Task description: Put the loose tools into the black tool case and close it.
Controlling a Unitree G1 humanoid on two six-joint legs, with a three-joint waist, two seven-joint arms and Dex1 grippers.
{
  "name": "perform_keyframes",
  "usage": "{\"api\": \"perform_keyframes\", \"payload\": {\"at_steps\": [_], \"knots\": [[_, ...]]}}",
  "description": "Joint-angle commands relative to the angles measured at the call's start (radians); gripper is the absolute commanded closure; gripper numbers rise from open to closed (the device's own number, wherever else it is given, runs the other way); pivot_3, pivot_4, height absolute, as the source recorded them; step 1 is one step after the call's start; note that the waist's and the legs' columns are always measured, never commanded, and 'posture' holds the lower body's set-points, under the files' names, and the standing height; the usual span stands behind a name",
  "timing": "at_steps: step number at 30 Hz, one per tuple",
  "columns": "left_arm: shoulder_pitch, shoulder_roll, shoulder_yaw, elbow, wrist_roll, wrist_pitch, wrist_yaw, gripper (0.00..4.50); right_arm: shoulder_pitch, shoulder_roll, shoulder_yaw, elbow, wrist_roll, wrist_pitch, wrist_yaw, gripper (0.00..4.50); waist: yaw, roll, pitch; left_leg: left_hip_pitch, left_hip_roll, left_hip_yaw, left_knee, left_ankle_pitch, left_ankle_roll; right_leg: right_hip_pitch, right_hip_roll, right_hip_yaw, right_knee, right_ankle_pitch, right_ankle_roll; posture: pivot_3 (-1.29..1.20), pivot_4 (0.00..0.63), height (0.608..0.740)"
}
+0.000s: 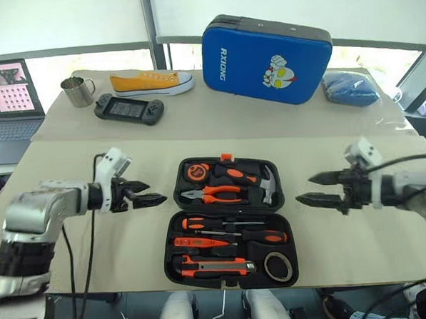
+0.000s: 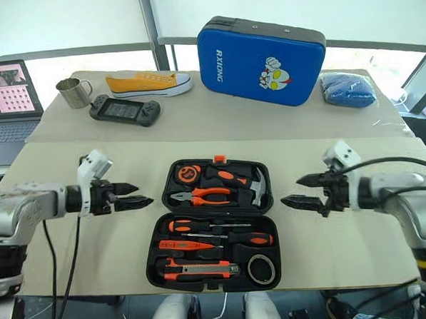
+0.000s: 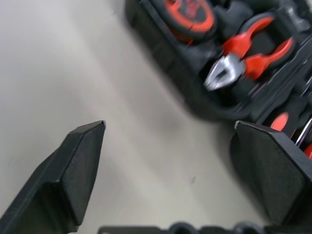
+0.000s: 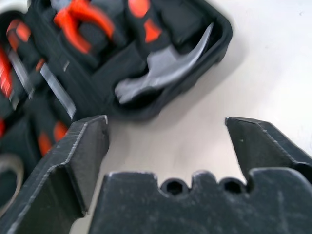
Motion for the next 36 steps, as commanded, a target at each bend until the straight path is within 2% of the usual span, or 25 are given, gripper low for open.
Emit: {"api": "perform_keyframes", "payload": {"at_steps": [1, 7, 9, 12, 16, 18, 21, 23, 30, 33, 36], "knots": [[-0.055, -0.024, -0.047, 0.054, 0.03, -0.027, 0.011, 0.0, -0.074, 0.03, 0.042, 0.049, -0.009, 0.053, -0.037, 0.11, 0.0, 0.0, 0.0, -0.002, 0.0, 0.0, 0.0, 0.0, 0.0, -0.001, 0.0, 0.0, 0.0, 0.0, 0.0, 0.0, 0.15, 0.74], [-0.13, -0.094, -0.073, 0.153, 0.037, -0.034, 0.024, 0.0, -0.145, 0.084, 0.086, 0.126, -0.021, 0.09, -0.066, 0.11, 0.001, 0.0, 0.0, -0.003, 0.0, 0.001, 0.001, 0.0, 0.0, -0.002, 0.0, 0.0, 0.0, 0.0, 0.0, 0.0, 0.15, 0.74], [-0.151, -0.118, -0.063, 0.183, 0.03, -0.022, 0.033, 0.0, -0.153, 0.095, 0.096, 0.133, -0.023, 0.095, -0.073, 0.62, 0.002, 0.0, 0.0, -0.003, 0.0, 0.001, 0.0, 0.0, 0.0, -0.002, 0.0, -0.001, 0.0, 0.0, 0.0, 0.0, 0.15, 0.74], [-0.164, -0.131, -0.076, 0.205, 0.048, -0.039, 0.036, 0.73, -0.161, 0.109, 0.113, 0.138, -0.029, 0.091, -0.079, 1.52, 0.002, 0.0, 0.0, -0.005, -0.001, 0.001, 0.001, 0.0, 0.0, -0.002, 0.0, -0.001, 0.0, 0.0, 0.0, 0.0, 0.15, 0.74], [-0.166, -0.14, -0.075, 0.211, 0.048, -0.04, 0.034, 2.37, -0.159, 0.126, 0.131, 0.117, -0.023, 0.102, -0.08, 2.91, 0.0, 0.0, 0.0, -0.005, 0.0, 0.001, 0.001, 0.0, 0.0, -0.003, 0.0, -0.001, 0.0, 0.0, 0.0, 0.0, 0.15, 0.74], [-0.164, -0.142, -0.079, 0.207, 0.049, -0.043, 0.031, 2.93, -0.154, 0.133, 0.138, 0.112, -0.027, 0.097, -0.083, 3.47, 0.0, 0.0, 0.0, -0.004, 0.0, 0.001, 0.001, 0.0, 0.0, -0.002, 0.0, -0.001, 0.0, 0.0, 0.0, 0.0, 0.15, 0.74], [-0.154, -0.14, -0.09, 0.198, 0.058, -0.056, 0.025, 4.04, -0.148, 0.141, 0.133, 0.1, -0.027, 0.097, -0.09, 4.48, -0.002, -0.001, -0.001, 0.0, 0.0, 0.001, 0.001, 0.0, 0.0, 0.001, 0.0, -0.001, 0.0, 0.0, 0.0, 0.0, 0.15, 0.74], [-0.146, -0.141, -0.088, 0.186, 0.055, -0.054, 0.026, 4.49, -0.148, 0.15, 0.115, 0.093, -0.019, 0.095, -0.101, 4.5, -0.003, -0.001, -0.001, 0.002, -0.001, 0.001, 0.001, 0.0, 0.0, 0.003, -0.001, -0.001, 0.001, 0.0, 0.0, 0.0, 0.15, 0.74], [-0.104, -0.149, -0.053, 0.096, 0.024, -0.063, 0.027, 4.49, -0.153, 0.174, 0.033, 0.046, 0.031, 0.132, -0.139, 4.5, -0.01, -0.001, -0.001, 0.001, -0.001, -0.002, 0.001, 0.001, -0.001, 0.001, 0.0, 0.0, 0.002, 0.001, 0.001, 0.0, 0.15, 0.74], [-0.062, -0.187, 0.017, -0.045, 0.003, -0.216, 0.027, 4.49, -0.146, 0.205, -0.044, -0.034, 0.042, 0.055, -0.186, 4.5, -0.009, -0.001, -0.001, -0.002, -0.001, -0.003, 0.001, 0.001, -0.001, -0.001, -0.001, 0.0, 0.002, 0.001, 0.001, 0.0, 0.15, 0.74], [-0.049, -0.222, 0.054, -0.102, 0.02, -0.297, 0.078, 4.49, -0.149, 0.232, -0.091, -0.076, 0.045, 0.044, -0.235, 4.5, -0.002, -0.001, 0.0, -0.008, -0.001, -0.004, 0.003, 0.001, -0.001, -0.006, -0.002, 0.0, 0.002, 0.001, 0.001, 0.0, 0.15, 0.74]]}}
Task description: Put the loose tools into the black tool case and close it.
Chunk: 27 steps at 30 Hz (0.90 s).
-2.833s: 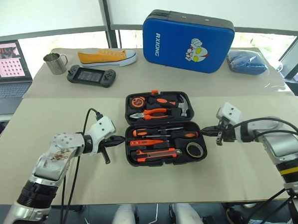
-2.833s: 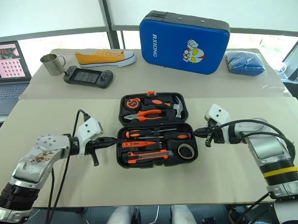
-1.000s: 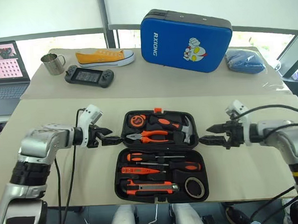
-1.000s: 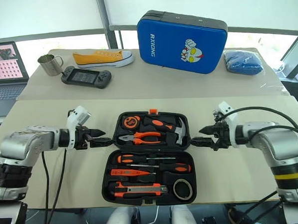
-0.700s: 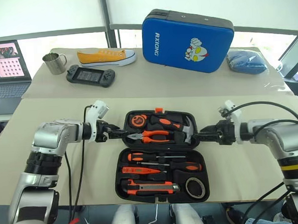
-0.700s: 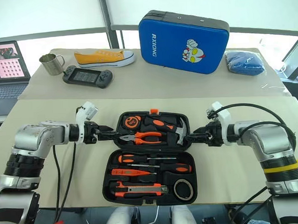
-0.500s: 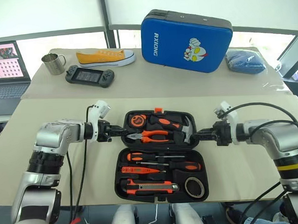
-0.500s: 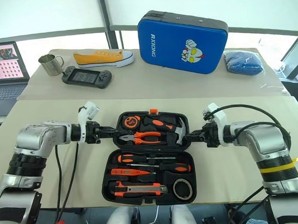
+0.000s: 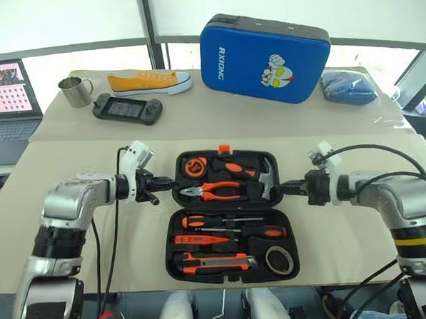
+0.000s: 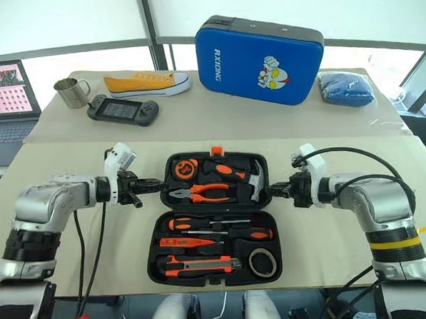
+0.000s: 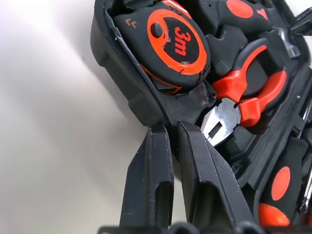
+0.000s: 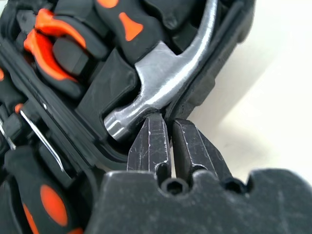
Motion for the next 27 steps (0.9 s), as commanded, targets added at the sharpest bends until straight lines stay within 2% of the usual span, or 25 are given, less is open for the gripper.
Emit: {"api": "perform_keyframes", "payload": {"at_steps": [1, 8, 14, 19, 25, 26, 27], "knots": [[-0.021, -0.057, 0.032, -0.146, -0.02, -0.148, 0.018, 4.49, -0.034, 0.028, -0.084, -0.142, 0.047, -0.09, -0.026, 4.5, 0.005, 0.0, 0.0, -0.001, 0.0, 0.0, 0.001, 0.0, 0.0, 0.0, 0.0, 0.0, 0.0, 0.0, 0.0, 0.0, 0.15, 0.74], [0.116, -0.108, 0.017, -0.22, 0.13, -0.401, 0.144, 4.49, 0.154, 0.005, -0.038, -0.259, -0.106, -0.329, -0.054, 4.5, 0.01, 0.0, 0.0, -0.001, 0.0, 0.001, -0.003, -0.001, 0.001, -0.001, 0.0, 0.0, -0.002, 0.0, 0.0, 0.0, 0.15, 0.74], [0.246, -0.131, -0.021, -0.199, 0.299, -0.651, 0.249, 4.49, 0.3, 0.029, 0.011, -0.247, -0.289, -0.627, -0.123, 4.5, 0.011, 0.0, 0.0, 0.001, 0.0, 0.002, -0.003, -0.001, 0.001, 0.002, 0.0, 0.0, -0.006, 0.0, 0.001, 0.0, 0.15, 0.74], [0.356, -0.122, -0.009, -0.199, 0.391, -0.84, 0.312, 4.49, 0.394, 0.037, -0.003, -0.21, -0.395, -0.877, -0.17, 4.5, 0.01, 0.001, 0.0, 0.006, 0.0, 0.003, -0.003, -0.001, 0.001, 0.006, 0.0, 0.0, -0.006, 0.0, 0.001, 0.0, 0.15, 0.74], [0.476, -0.128, 0.047, -0.275, 0.404, -0.861, 0.382, 4.49, 0.508, 0.025, -0.018, -0.172, -0.499, -1.137, -0.214, 4.5, 0.008, 0.001, -0.001, 0.008, 0.001, 0.003, -0.004, -0.001, 0.001, 0.007, 0.0, 0.001, -0.005, 0.0, 0.001, 0.0, 0.15, 0.74], [0.493, -0.127, 0.053, -0.291, 0.401, -0.853, 0.388, 3.72, 0.524, 0.021, -0.02, -0.171, -0.51, -1.167, -0.215, 4.5, 0.008, 0.001, -0.001, 0.009, 0.001, 0.003, -0.004, -0.001, 0.001, 0.008, 0.0, 0.001, -0.005, 0.0, 0.001, 0.0, 0.15, 0.74], [0.513, -0.127, 0.063, -0.31, 0.388, -0.833, 0.391, 3.5, 0.545, 0.016, -0.023, -0.172, -0.519, -1.198, -0.214, 4.5, 0.007, 0.001, -0.001, 0.009, 0.001, 0.003, -0.004, -0.001, 0.001, 0.008, 0.0, 0.001, -0.005, 0.0, 0.001, 0.0, 0.15, 0.74]]}}
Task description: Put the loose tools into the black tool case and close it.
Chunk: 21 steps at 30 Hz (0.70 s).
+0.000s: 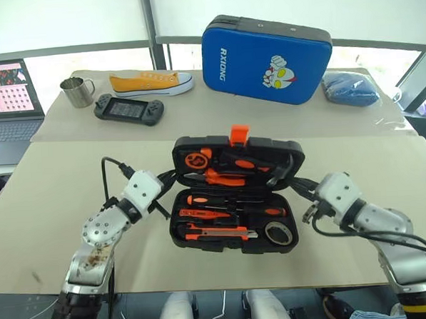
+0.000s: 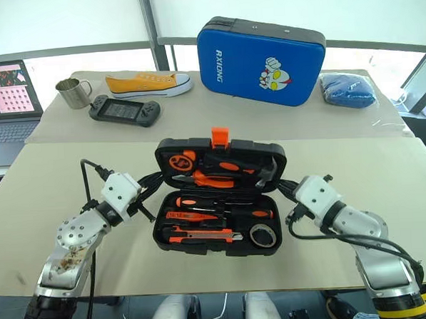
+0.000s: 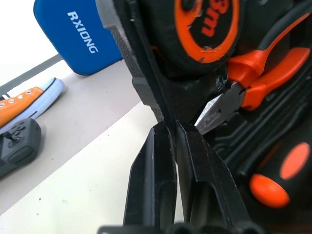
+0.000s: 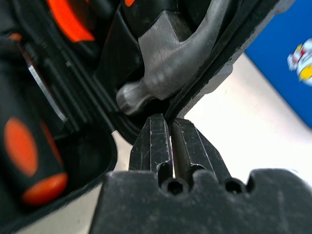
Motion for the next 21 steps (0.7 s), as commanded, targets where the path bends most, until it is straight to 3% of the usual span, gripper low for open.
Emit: {"api": "perform_keyframes", "payload": {"at_steps": [1, 5, 9, 12, 17, 21], "knots": [[0.073, 0.015, 0.089, -0.068, -0.009, 0.041, 0.037, 3.08, 0.079, -0.034, -0.053, 0.002, -0.05, -0.123, -0.004, 4.12, -0.001, 0.0, 0.0, 0.0, 0.0, 0.0, 0.0, 0.0, 0.0, 0.0, 0.0, 0.0, 0.0, 0.0, 0.0, 0.0, 0.15, 0.74], [0.195, 0.039, 0.179, -0.162, -0.046, 0.101, 0.026, 1.64, 0.214, -0.073, -0.148, -0.065, 0.011, -0.203, 0.044, 2.77, 0.005, 0.0, 0.0, 0.0, 0.001, 0.0, 0.0, 0.0, 0.0, 0.001, -0.001, -0.001, -0.001, 0.0, 0.0, 0.0, 0.15, 0.74], [0.274, 0.088, 0.305, -0.195, -0.104, 0.155, -0.009, 0.17, 0.354, -0.144, -0.289, -0.157, 0.164, -0.137, 0.173, 1.39, 0.001, 0.0, 0.0, 0.002, 0.002, 0.0, 0.0, 0.0, 0.0, 0.002, -0.001, 0.0, 0.0, 0.0, 0.0, 0.0, 0.15, 0.74], [0.292, 0.136, 0.369, -0.154, -0.126, 0.153, -0.052, 0.0, 0.49, -0.198, -0.365, -0.214, 0.301, -0.066, 0.317, 0.34, 0.0, 0.0, 0.0, 0.007, 0.003, 0.0, -0.001, 0.0, 0.0, 0.006, 0.0, 0.0, 0.0, -0.001, -0.002, 0.0, 0.15, 0.74], [0.138, 0.215, 0.323, -0.039, -0.204, 0.271, -0.144, 0.0, 0.694, -0.293, -0.403, -0.317, 0.471, 0.132, 0.529, 0.34, 0.011, -0.001, 0.0, 0.017, 0.003, 0.0, -0.002, -0.001, -0.001, 0.018, -0.001, -0.002, -0.001, -0.007, -0.005, 0.0, 0.15, 0.74], [-0.031, 0.256, 0.219, 0.096, -0.162, 0.253, -0.207, 0.0, 0.659, -0.322, -0.353, -0.346, 0.461, 0.193, 0.547, 1.48, 0.002, -0.005, -0.002, 0.018, 0.004, 0.0, -0.002, -0.001, -0.001, 0.018, -0.001, -0.002, -0.001, -0.009, -0.008, 0.0, 0.15, 0.74]]}}
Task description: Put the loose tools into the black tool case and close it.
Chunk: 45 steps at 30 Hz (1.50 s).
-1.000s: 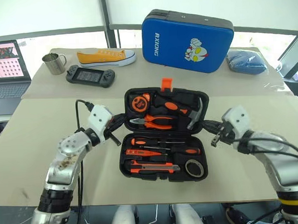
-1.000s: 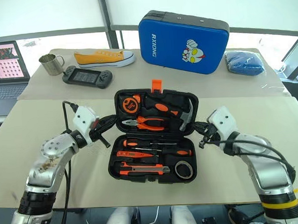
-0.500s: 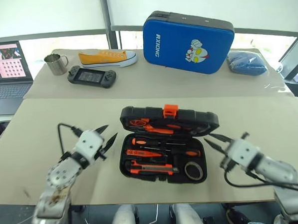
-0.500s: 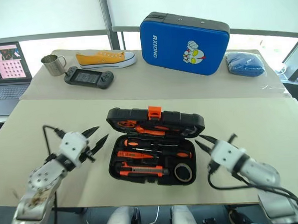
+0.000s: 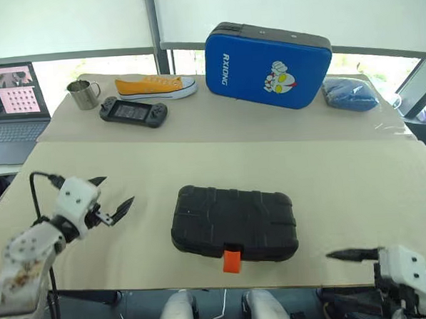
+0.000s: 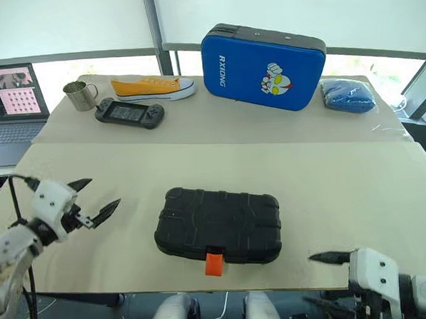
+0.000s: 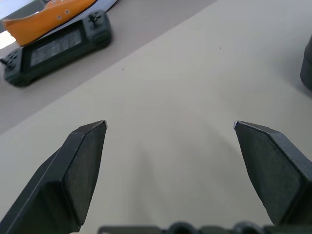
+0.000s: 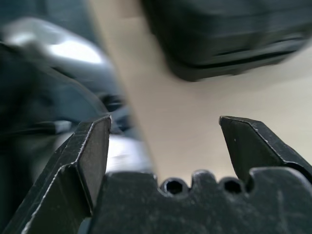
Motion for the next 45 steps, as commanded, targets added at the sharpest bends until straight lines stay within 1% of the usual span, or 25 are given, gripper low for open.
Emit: {"api": "perform_keyframes", "payload": {"at_steps": [1, 2, 3, 4, 5, 8, 9, 10, 12, 16, 18, 20, 23, 25, 27, 29, 31, 33, 36, 39, 41, 45], "knots": [[-0.175, 0.026, -0.121, 0.143, 0.035, -0.035, -0.084, 0.26, -0.079, -0.021, 0.054, -0.036, -0.002, 0.048, 0.009, 1.79, -0.002, 0.0, 0.0, 0.0, 0.0, 0.0, 0.0, 0.0, 0.0, 0.0, 0.0, 0.0, 0.0, 0.001, 0.002, 0.0, 0.15, 0.74], [-0.255, 0.019, -0.184, 0.212, 0.06, -0.081, -0.133, 0.54, -0.138, -0.022, 0.102, -0.03, -0.021, 0.062, -0.007, 2.18, -0.003, -0.001, 0.0, 0.0, -0.001, 0.001, 0.0, 0.0, 0.0, 0.0, 0.0, 0.0, 0.0, 0.003, 0.004, 0.0, 0.15, 0.74], [-0.32, 0.011, -0.238, 0.27, 0.085, -0.109, -0.169, 0.74, -0.19, -0.022, 0.141, -0.024, -0.034, 0.077, -0.019, 2.41, -0.002, -0.001, 0.0, 0.0, -0.002, 0.001, 0.0, 0.0, 0.0, -0.001, 0.001, 0.0, 0.0, 0.004, 0.005, 0.0, 0.15, 0.74], [-0.366, 0.006, -0.275, 0.316, 0.103, -0.133, -0.194, 1.2, -0.229, -0.021, 0.17, -0.019, -0.044, 0.091, -0.026, 2.86, -0.001, -0.001, 0.0, 0.0, -0.002, 0.001, 0.0, 0.0, 0.0, -0.001, 0.002, 0.0, 0.0, 0.004, 0.005, 0.0, 0.15, 0.74], [-0.415, -0.008, -0.31, 0.365, 0.119, -0.162, -0.216, 1.46, -0.271, -0.019, 0.205, -0.011, -0.06, 0.1, -0.031, 3.12, -0.002, -0.001, 0.0, 0.0, -0.003, 0.002, 0.0, 0.0, 0.0, -0.001, 0.002, 0.0, 0.0, 0.004, 0.005, 0.0, 0.15, 0.74], [-0.523, -0.052, -0.381, 0.476, 0.15, -0.223, -0.257, 2.65, -0.364, -0.01, 0.288, 0.015, -0.104, 0.108, -0.039, 4.24, -0.001, -0.001, 0.0, -0.003, -0.004, 0.004, 0.0, -0.001, 0.0, -0.002, 0.002, 0.0, 0.0, 0.004, 0.006, 0.0, 0.15, 0.74], [-0.554, -0.069, -0.407, 0.503, 0.166, -0.235, -0.267, 2.94, -0.399, -0.003, 0.316, 0.026, -0.116, 0.114, -0.046, 4.48, -0.001, -0.001, 0.0, -0.004, -0.004, 0.005, 0.0, -0.001, 0.0, -0.002, 0.002, 0.0, 0.0, 0.004, 0.006, 0.0, 0.15, 0.74], [-0.576, -0.083, -0.433, 0.515, 0.17, -0.229, -0.293, 3.25, -0.436, 0.008, 0.343, 0.037, -0.128, 0.121, -0.057, 4.5, -0.001, -0.001, 0.0, -0.005, -0.004, 0.005, 0.001, -0.002, 0.001, -0.003, 0.002, 0.0, 0.0, 0.003, 0.006, 0.0, 0.15, 0.74], [-0.591, -0.092, -0.481, 0.507, 0.176, -0.223, -0.351, 4.04, -0.501, 0.033, 0.38, 0.061, -0.157, 0.135, -0.089, 4.5, -0.005, -0.001, 0.0, -0.008, -0.004, 0.005, 0.002, -0.002, 0.001, -0.005, 0.002, 0.0, 0.0, 0.003, 0.006, 0.0, 0.15, 0.74], [-0.561, -0.063, -0.524, 0.415, 0.142, -0.209, -0.475, 4.04, -0.596, 0.083, 0.394, 0.112, -0.197, 0.179, -0.159, 4.5, -0.018, -0.001, 0.0, -0.01, -0.003, 0.004, 0.002, -0.002, 0.001, -0.009, 0.003, 0.0, 0.002, 0.004, 0.006, 0.0, 0.15, 0.74], [-0.53, -0.026, -0.531, 0.351, 0.123, -0.19, -0.533, 4.04, -0.624, 0.098, 0.387, 0.137, -0.211, 0.187, -0.182, 4.5, -0.021, -0.001, 0.0, -0.011, -0.004, 0.004, 0.002, -0.002, 0.001, -0.01, 0.003, 0.001, 0.003, 0.004, 0.006, 0.0, 0.15, 0.74], [-0.499, 0.014, -0.527, 0.305, 0.136, -0.204, -0.553, 4.04, -0.643, 0.102, 0.371, 0.163, -0.219, 0.193, -0.198, 4.5, -0.022, -0.001, 0.0, -0.012, -0.004, 0.003, 0.002, -0.002, 0.001, -0.011, 0.002, 0.001, 0.003, 0.003, 0.006, 0.0, 0.15, 0.74], [-0.515, 0.027, -0.503, 0.29, 0.153, -0.208, -0.527, 4.04, -0.624, 0.091, 0.342, 0.152, -0.196, 0.208, -0.19, 4.5, -0.02, -0.001, 0.0, -0.017, -0.004, 0.002, 0.003, -0.002, 0.001, -0.017, 0.002, 0.002, 0.004, 0.004, 0.006, 0.0, 0.15, 0.74], [-0.564, 0.016, -0.483, 0.285, 0.13, -0.171, -0.519, 4.04, -0.591, 0.082, 0.309, 0.115, -0.153, 0.224, -0.164, 4.5, -0.009, -0.001, 0.0, -0.017, -0.004, 0.002, 0.003, -0.002, 0.001, -0.017, 0.002, 0.001, 0.005, 0.004, 0.006, 0.0, 0.15, 0.74], [-0.631, -0.002, -0.464, 0.269, 0.078, -0.105, -0.529, 4.04, -0.556, 0.073, 0.257, 0.06, -0.064, 0.261, -0.122, 4.5, 0.003, 0.0, 0.0, -0.018, -0.004, 0.003, 0.005, -0.002, 0.001, -0.017, 0.002, 0.001, 0.005, 0.004, 0.007, 0.0, 0.15, 0.74], [-0.692, -0.02, -0.458, 0.234, 0.013, -0.034, -0.561, 4.04, -0.534, 0.063, 0.209, 0.004, 0.035, 0.311, -0.09, 4.5, 0.008, -0.001, 0.0, -0.02, -0.004, 0.003, 0.007, -0.002, 0.001, -0.017, 0.002, 0.0, 0.005, 0.004, 0.007, 0.0, 0.15, 0.74], [-0.726, -0.02, -0.48, 0.182, -0.042, 0.034, -0.617, 4.04, -0.522, 0.048, 0.189, -0.046, 0.107, 0.35, -0.062, 4.5, 0.004, 0.0, 0.0, -0.02, -0.004, 0.001, 0.008, -0.002, 0.001, -0.017, 0.002, 0.0, 0.005, 0.005, 0.008, 0.0, 0.15, 0.74], [-0.728, -0.007, -0.531, 0.133, -0.053, 0.059, -0.678, 4.04, -0.527, 0.033, 0.209, -0.082, 0.13, 0.366, -0.046, 4.5, -0.002, 0.0, 0.0, -0.019, -0.004, -0.001, 0.008, -0.002, 0.002, -0.016, 0.002, 0.001, 0.004, 0.005, 0.009, 0.0, 0.15, 0.74], [-0.693, 0.008, -0.629, 0.109, 0.011, -0.014, -0.748, 4.04, -0.554, 0.027, 0.281, -0.108, 0.128, 0.369, -0.032, 4.5, -0.01, 0.0, 0.0, -0.017, -0.004, -0.002, 0.006, -0.002, 0.002, -0.016, 0.003, 0.002, 0.005, 0.005, 0.009, 0.0, 0.15, 0.74], [-0.671, 0.012, -0.714, 0.159, 0.104, -0.123, -0.779, 4.04, -0.614, 0.05, 0.38, -0.092, 0.087, 0.354, -0.032, 4.5, -0.013, 0.0, 0.0, -0.017, -0.004, -0.001, 0.007, -0.002, 0.002, -0.016, 0.004, 0.002, 0.005, 0.005, 0.008, 0.0, 0.15, 0.74], [-0.666, 0.005, -0.746, 0.199, 0.146, -0.188, -0.784, 4.04, -0.665, 0.072, 0.457, -0.067, 0.042, 0.336, -0.03, 4.5, -0.01, 0.0, 0.0, -0.018, -0.004, -0.001, 0.007, -0.002, 0.002, -0.016, 0.004, 0.002, 0.005, 0.005, 0.008, 0.0, 0.15, 0.74], [-0.676, -0.022, -0.761, 0.234, 0.167, -0.222, -0.776, 4.04, -0.729, 0.111, 0.59, -0.007, -0.06, 0.278, -0.014, 4.5, -0.005, 0.0, -0.001, -0.015, -0.005, -0.001, 0.008, -0.002, 0.002, -0.012, 0.003, 0.001, 0.005, 0.005, 0.008, 0.0, 0.15, 0.74]]}}
